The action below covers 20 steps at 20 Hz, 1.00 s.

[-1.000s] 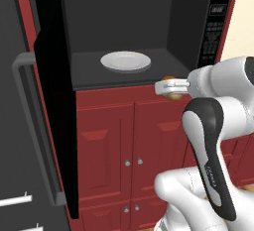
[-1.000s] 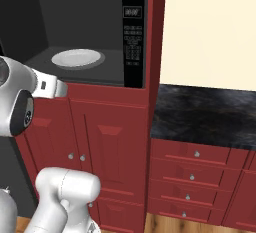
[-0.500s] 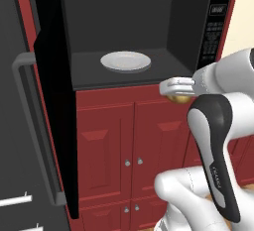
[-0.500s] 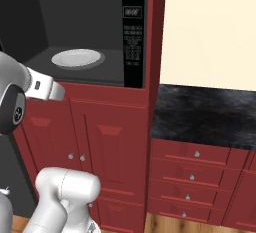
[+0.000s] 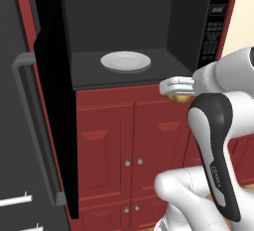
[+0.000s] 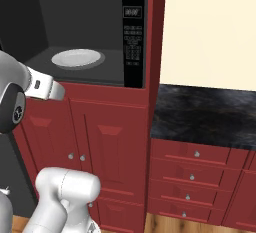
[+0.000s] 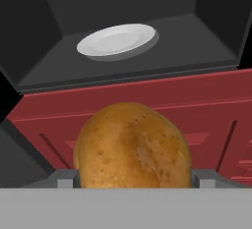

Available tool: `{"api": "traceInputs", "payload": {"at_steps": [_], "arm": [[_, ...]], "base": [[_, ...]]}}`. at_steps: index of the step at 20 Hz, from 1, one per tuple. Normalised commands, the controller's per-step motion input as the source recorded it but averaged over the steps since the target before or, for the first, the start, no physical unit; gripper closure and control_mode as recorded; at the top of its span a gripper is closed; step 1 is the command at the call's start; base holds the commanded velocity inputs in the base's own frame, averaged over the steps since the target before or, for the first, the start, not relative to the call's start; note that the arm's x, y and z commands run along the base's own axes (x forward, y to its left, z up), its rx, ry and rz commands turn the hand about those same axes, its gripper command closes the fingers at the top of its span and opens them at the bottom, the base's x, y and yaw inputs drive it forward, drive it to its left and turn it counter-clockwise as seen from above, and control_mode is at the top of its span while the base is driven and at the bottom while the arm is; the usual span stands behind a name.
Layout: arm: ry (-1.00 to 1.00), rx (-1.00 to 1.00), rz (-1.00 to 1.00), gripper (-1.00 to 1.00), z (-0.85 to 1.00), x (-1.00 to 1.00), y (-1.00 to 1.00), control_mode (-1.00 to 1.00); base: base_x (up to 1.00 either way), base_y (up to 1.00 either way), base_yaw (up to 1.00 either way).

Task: Retrieve the reheated potato from the microwave, then place the potato, cheese, and condiment on the cutting board.

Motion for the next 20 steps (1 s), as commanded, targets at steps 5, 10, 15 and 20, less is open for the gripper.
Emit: {"api": "traceInputs", "payload": {"at_steps": [5, 10, 15, 20], "arm": [[0.0, 0.0, 0.0, 1.0, 0.0, 0.0, 0.0, 1.0], [0.0, 0.0, 0.0, 1.0, 0.0, 0.0, 0.0, 1.0], [0.0, 0.0, 0.0, 1.0, 0.0, 0.0, 0.0, 1.0], [0.0, 0.0, 0.0, 1.0, 0.0, 0.0, 0.0, 1.0]], "base": [[-0.04, -0.02, 0.0], [-0.05, -0.68, 0.0], [0.08, -0.79, 0.0], [0.19, -0.77, 0.0]]}}
